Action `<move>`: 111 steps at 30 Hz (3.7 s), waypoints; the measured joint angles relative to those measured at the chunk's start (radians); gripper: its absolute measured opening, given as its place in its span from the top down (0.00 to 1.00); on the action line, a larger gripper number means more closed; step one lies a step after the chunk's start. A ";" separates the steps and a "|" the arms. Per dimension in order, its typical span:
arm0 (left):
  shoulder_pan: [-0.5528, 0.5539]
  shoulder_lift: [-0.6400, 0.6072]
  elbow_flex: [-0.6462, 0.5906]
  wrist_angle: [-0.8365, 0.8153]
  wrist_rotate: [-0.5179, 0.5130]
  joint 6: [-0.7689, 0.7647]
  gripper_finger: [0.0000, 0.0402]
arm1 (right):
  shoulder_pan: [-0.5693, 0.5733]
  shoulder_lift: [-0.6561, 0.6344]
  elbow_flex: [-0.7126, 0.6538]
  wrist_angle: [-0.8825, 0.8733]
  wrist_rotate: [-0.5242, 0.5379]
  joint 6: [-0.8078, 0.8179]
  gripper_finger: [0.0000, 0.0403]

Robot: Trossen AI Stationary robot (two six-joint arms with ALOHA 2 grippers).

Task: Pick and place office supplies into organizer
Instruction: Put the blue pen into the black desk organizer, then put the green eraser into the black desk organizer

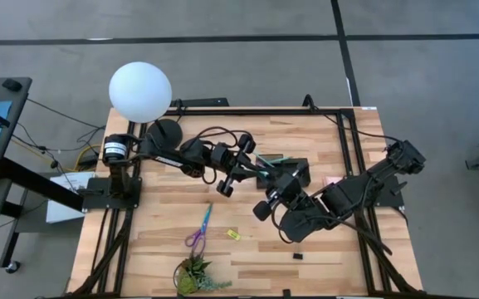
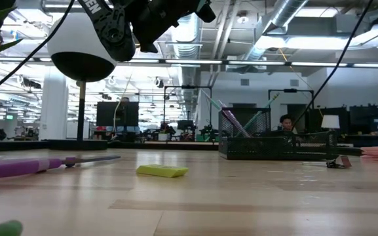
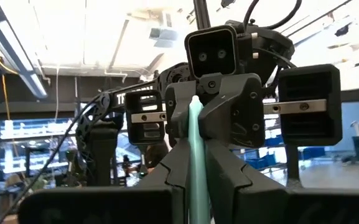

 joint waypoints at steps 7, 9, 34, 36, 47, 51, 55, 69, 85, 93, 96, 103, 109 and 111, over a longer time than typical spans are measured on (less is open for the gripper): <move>-0.004 -0.002 0.003 -0.022 -0.032 0.043 0.86 | 0.000 0.003 -0.001 -0.011 0.072 -0.007 0.90; -0.006 -0.003 0.003 -0.020 -0.034 0.056 0.82 | 0.002 0.003 -0.001 -0.023 0.086 -0.009 0.91; 0.220 -0.190 -0.037 -0.006 0.090 -0.246 0.67 | 0.057 0.010 -0.128 -0.801 -0.112 0.891 0.91; 0.248 -0.232 -0.037 -0.002 0.106 -0.278 0.67 | 0.026 0.012 -0.178 -0.801 -0.138 0.915 0.91; 0.281 -0.367 -0.037 -0.109 0.120 -0.246 0.67 | -0.185 0.011 -0.294 -0.746 -0.154 0.900 0.91; 0.281 -0.367 -0.037 -0.124 0.120 -0.225 0.67 | -0.239 0.011 -0.294 -0.620 -0.159 0.782 0.91; 0.281 -0.368 -0.037 -0.143 0.120 -0.207 0.67 | -0.269 0.011 -0.294 -0.461 -0.198 0.614 0.91; 0.281 -0.368 -0.037 -0.150 0.120 -0.226 0.67 | -0.343 0.096 -0.294 -0.369 -0.279 0.563 0.90; 0.281 -0.368 -0.037 -0.150 0.118 -0.252 0.67 | -0.436 0.139 -0.267 -0.369 -0.453 0.462 0.69; 0.282 -0.368 -0.037 -0.156 0.135 -0.287 0.67 | -0.317 0.018 -0.143 -0.370 -0.328 0.335 0.67; 0.281 -0.368 -0.038 -0.173 0.216 -0.293 0.68 | -0.209 -0.039 -0.128 -0.367 -0.288 0.328 0.68; 0.231 -0.369 -0.165 -0.187 0.273 -0.278 0.72 | 0.116 -0.091 -0.129 -0.341 -0.176 0.360 0.68; 0.158 -0.368 -0.282 -0.247 0.051 -0.307 0.78 | 0.324 -0.207 -0.129 -0.124 0.299 0.287 0.69; 0.130 -0.368 -0.287 -0.248 -0.010 -0.303 0.80 | 0.334 -0.253 -0.126 -0.049 0.318 0.239 0.69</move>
